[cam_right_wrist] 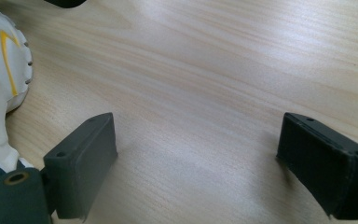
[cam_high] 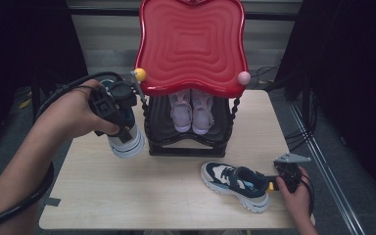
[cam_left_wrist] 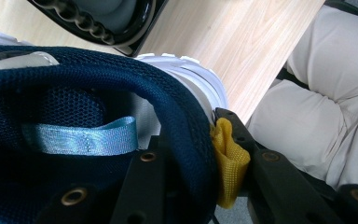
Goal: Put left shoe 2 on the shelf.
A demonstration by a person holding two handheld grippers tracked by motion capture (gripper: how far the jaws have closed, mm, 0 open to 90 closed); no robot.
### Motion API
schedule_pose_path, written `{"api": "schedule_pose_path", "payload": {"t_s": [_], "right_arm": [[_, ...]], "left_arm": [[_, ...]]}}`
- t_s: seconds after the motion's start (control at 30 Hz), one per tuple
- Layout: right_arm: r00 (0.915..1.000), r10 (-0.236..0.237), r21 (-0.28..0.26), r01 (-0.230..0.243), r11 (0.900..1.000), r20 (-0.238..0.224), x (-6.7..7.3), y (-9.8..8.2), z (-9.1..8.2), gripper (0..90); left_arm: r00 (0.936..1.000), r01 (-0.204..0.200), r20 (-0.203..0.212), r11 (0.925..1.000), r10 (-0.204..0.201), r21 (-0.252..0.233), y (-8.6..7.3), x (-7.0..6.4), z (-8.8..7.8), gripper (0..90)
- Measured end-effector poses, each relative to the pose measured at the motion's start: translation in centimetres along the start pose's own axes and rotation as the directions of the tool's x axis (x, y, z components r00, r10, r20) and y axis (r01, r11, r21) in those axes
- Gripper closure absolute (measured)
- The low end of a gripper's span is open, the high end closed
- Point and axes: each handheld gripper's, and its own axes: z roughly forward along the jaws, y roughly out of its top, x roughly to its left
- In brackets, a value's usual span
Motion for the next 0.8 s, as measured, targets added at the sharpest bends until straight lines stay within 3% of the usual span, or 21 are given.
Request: {"api": "schedule_pose_path", "payload": {"t_s": [0.13, 0.5, 0.57, 0.63, 0.7, 0.8], "right_arm": [[1.0000, -0.001, 0.003, 0.001, 1.000, 0.000, 0.0, 0.0, 0.0, 11.0], [1.0000, 0.004, 0.006, -0.004, 1.000, -0.001, 0.0, 0.0, 0.0, 11.0], [1.0000, 0.003, 0.005, -0.003, 1.000, -0.002, 0.0, 0.0, 0.0, 11.0], [1.0000, 0.001, 0.005, -0.001, 1.000, -0.001, 0.0, 0.0, 0.0, 11.0], [1.0000, 0.005, 0.007, -0.005, 1.000, -0.002, 0.0, 0.0, 0.0, 11.0], [1.0000, 0.002, 0.004, -0.002, 1.000, -0.002, 0.0, 0.0, 0.0, 11.0]], "left_arm": [[1.0000, 0.006, 0.001, 0.9998, -0.006, -0.017, 0.4, -0.2, -0.8, 73.5], [0.9994, -0.026, -0.022, 0.9995, 0.026, -0.017, 1.0, -0.3, -3.1, 73.5], [0.9994, -0.013, -0.033, 0.9993, 0.012, -0.035, 1.1, -0.4, -3.5, 73.5], [0.9986, -0.035, -0.041, 0.9991, 0.034, -0.026, 1.3, -0.3, -4.1, 73.5], [0.9989, -0.023, -0.040, 0.9989, 0.022, -0.041, 1.5, -0.5, -4.5, 73.5], [0.9979, -0.044, -0.048, 0.9986, 0.042, -0.031, 1.9, -0.4, -5.4, 73.5]]}}
